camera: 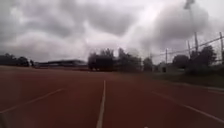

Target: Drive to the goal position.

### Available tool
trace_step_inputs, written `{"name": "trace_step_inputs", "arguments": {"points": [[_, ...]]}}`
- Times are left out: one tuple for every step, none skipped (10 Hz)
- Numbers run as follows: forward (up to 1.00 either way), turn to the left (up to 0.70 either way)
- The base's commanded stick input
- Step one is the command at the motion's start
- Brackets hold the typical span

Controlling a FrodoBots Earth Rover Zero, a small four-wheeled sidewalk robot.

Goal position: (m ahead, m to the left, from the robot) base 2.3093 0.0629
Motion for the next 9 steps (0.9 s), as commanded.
{"name": "trace_step_inputs", "arguments": {"points": [[0.7,0.0],[0.7,0.0],[0.7,0.0],[0.7,0.0],[0.7,0.0],[0.7,0.0],[0.7,0.0],[0.7,0.0],[0.7,0.0]]}}
